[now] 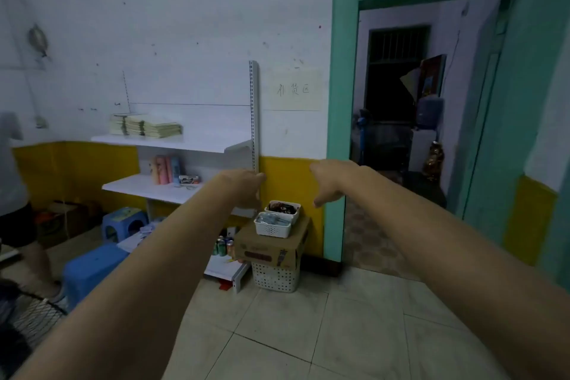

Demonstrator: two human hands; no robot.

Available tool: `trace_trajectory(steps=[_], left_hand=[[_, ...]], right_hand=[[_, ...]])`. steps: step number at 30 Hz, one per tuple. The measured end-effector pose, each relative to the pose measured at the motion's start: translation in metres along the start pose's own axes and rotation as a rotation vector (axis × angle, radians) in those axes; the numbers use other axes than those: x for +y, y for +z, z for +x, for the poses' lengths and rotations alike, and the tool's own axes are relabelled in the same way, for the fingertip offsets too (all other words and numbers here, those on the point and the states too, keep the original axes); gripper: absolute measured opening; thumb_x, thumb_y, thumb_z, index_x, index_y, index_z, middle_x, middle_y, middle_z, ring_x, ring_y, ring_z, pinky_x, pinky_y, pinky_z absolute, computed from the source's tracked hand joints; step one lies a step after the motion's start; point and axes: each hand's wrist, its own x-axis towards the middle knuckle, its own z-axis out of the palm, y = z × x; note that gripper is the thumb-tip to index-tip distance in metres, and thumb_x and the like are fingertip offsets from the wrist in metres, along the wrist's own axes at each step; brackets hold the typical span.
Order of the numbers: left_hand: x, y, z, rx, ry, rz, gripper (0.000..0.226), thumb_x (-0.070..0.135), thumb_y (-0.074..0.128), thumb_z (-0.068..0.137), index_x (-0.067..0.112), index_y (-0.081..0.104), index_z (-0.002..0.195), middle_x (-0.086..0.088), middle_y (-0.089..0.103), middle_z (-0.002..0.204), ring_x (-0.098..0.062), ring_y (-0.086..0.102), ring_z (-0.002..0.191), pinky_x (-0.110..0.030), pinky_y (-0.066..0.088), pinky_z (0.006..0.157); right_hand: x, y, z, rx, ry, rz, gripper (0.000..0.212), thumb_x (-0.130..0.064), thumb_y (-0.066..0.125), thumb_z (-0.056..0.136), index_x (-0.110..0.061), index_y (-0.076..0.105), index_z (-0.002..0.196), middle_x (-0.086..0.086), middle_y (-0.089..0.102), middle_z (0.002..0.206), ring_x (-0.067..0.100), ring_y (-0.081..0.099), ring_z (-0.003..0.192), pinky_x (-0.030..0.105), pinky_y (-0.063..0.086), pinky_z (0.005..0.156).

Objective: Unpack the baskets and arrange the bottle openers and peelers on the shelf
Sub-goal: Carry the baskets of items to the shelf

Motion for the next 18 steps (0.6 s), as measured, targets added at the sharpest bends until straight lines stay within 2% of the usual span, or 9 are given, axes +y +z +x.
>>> trace_trajectory(steps=[5, 8, 12, 18], left_hand=[[-0.044, 0.011, 0.061, -0.013, -0.048, -0.091, 0.066, 0.045, 0.059, 0.088, 0.017, 0.031, 0.142, -0.009, 0.048, 0.139, -0.028, 0.050, 0.121, -0.040, 0.045, 0.093], [-0.081, 0.017, 0.105, -0.002, -0.074, -0.089, 0.067, 0.045, 0.058, 0.088, 0.021, 0.030, 0.144, -0.009, 0.049, 0.139, -0.028, 0.050, 0.122, -0.040, 0.043, 0.096], [-0.128, 0.035, 0.160, -0.004, -0.083, -0.101, 0.065, 0.044, 0.059, 0.088, 0.024, 0.031, 0.144, -0.006, 0.050, 0.139, -0.027, 0.050, 0.121, -0.036, 0.042, 0.091], [-0.187, 0.085, 0.238, -0.094, -0.122, -0.157, 0.065, 0.045, 0.057, 0.089, 0.022, 0.031, 0.144, -0.008, 0.046, 0.142, -0.027, 0.048, 0.124, -0.040, 0.041, 0.099]], right_hand=[[-0.002, 0.016, 0.071, -0.082, 0.015, -0.028, 0.070, -0.044, 0.070, 0.081, -0.011, 0.042, 0.136, 0.010, 0.050, 0.135, 0.028, 0.051, 0.119, 0.041, 0.046, 0.095], [0.001, 0.013, 0.129, -0.039, 0.014, 0.004, 0.079, -0.054, 0.068, 0.079, -0.011, 0.039, 0.139, 0.011, 0.048, 0.139, 0.029, 0.050, 0.122, 0.043, 0.045, 0.099], [-0.002, 0.019, 0.209, -0.065, 0.009, 0.048, 0.091, -0.065, 0.064, 0.076, -0.012, 0.035, 0.143, 0.010, 0.043, 0.145, 0.030, 0.046, 0.127, 0.046, 0.042, 0.103], [-0.008, 0.058, 0.307, -0.162, 0.004, 0.038, 0.080, -0.060, 0.063, 0.081, -0.007, 0.044, 0.137, 0.011, 0.049, 0.140, 0.030, 0.050, 0.124, 0.043, 0.046, 0.100]])
